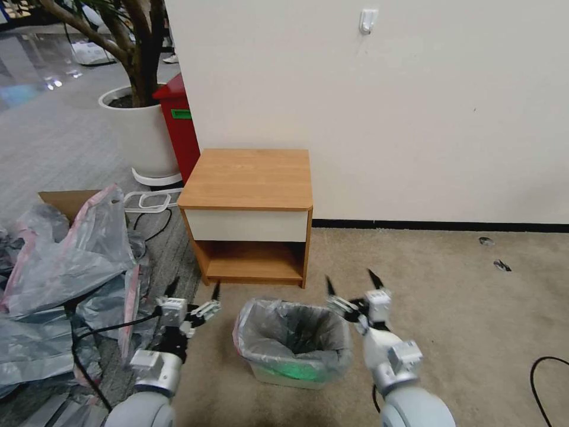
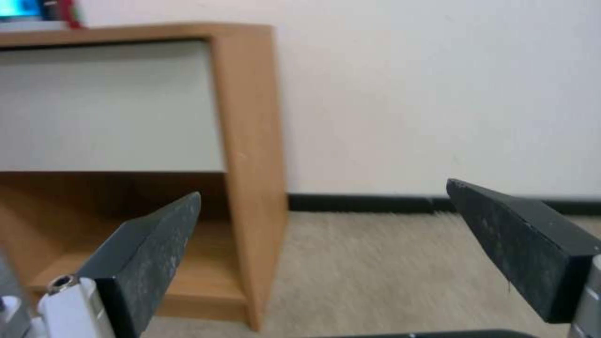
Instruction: Pick up the garbage bag from the table and place it over the trash can.
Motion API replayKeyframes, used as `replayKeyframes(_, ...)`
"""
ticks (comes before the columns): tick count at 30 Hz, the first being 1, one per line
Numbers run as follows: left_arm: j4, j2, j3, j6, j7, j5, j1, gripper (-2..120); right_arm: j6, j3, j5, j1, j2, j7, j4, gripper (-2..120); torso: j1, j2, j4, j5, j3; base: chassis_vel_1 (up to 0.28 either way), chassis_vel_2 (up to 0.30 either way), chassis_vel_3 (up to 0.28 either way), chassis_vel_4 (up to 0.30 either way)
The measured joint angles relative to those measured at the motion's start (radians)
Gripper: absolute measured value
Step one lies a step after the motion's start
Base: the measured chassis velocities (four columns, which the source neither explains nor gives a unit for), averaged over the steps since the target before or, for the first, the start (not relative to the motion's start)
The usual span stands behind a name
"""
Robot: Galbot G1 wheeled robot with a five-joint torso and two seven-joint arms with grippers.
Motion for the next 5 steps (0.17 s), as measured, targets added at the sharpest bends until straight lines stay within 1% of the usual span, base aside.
replayKeyframes(1, 0.0, 0.0, 0.0, 0.0, 0.0, 0.0, 0.0, 100, 0.0, 0.0, 0.0, 0.0, 0.0, 0.0, 0.0, 100, 0.0, 0.0, 0.0, 0.0, 0.0, 0.0, 0.0, 0.0, 0.0)
replayKeyframes(3, 0.0, 0.0, 0.0, -0.008, -0.001, 0.001, 0.002, 100, 0.038, 0.019, 0.026, -0.023, 0.016, 0.008, -0.015, 100, 0.0, 0.0, 0.0, 0.0, 0.0, 0.0, 0.0, 0.0, 0.0)
replayKeyframes(5, 0.0, -0.001, 0.0, -0.008, -0.001, 0.0, 0.0, 100, 0.049, 0.024, 0.028, -0.025, 0.02, 0.008, -0.018, 100, 0.0, 0.0, 0.0, -0.0001, 0.0, 0.0, 0.0, 0.0, 0.0)
